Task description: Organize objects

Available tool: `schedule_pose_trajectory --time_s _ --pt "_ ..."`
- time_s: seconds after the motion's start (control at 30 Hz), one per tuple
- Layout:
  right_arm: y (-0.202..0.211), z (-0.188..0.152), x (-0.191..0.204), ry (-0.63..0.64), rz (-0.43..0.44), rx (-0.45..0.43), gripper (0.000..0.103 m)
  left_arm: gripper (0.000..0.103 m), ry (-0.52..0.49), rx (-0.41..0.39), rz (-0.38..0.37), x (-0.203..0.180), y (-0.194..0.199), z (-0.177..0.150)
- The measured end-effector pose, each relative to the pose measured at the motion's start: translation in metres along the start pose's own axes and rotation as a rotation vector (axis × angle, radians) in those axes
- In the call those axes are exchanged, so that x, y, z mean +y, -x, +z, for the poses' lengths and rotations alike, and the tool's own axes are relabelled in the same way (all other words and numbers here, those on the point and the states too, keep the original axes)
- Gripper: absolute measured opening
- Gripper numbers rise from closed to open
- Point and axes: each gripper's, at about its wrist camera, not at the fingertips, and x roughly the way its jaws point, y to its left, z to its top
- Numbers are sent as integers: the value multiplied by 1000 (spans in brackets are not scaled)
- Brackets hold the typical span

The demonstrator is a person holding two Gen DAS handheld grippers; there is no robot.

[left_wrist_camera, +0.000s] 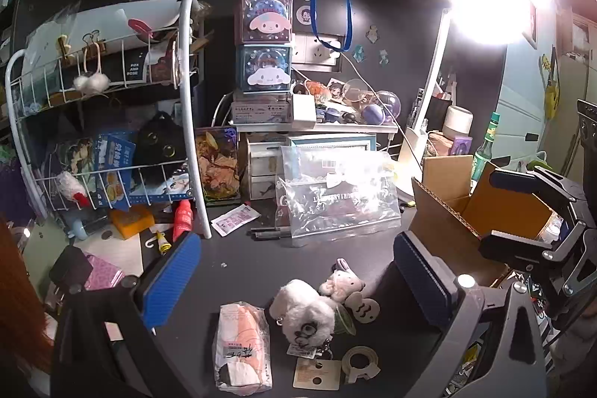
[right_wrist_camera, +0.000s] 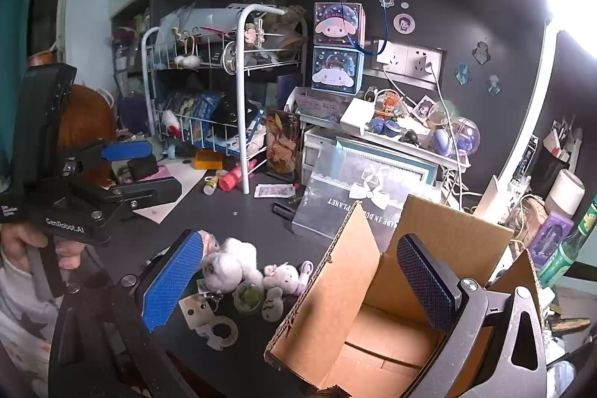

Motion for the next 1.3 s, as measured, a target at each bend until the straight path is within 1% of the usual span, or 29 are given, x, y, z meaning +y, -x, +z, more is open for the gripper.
schedule_pose_trajectory --time_s 0.27,0.57,0.73,0.9,1.07,1.17,1.3 --pt "1 -1 1 -6 -2 -2 103 103 -9 0 5 -1 -1 0" --pt "2 0 6 -1 -8 -8 103 103 -24 2 -12 -1 -2 0" --pt "2 0 9 13 -11 -15 103 103 -12 2 -27 1 -1 -1" --pt "3 -1 9 -2 -7 -26 103 103 -19 -1 -28 2 1 -1" --pt "6 -2 16 21 -40 -38 103 103 -23 -3 -38 3 3 -2" --pt "4 -1 19 12 -56 -28 103 103 -30 -7 -46 5 4 -2" --pt "0 0 21 -14 -43 -17 103 103 -32 -12 -55 9 4 -1"
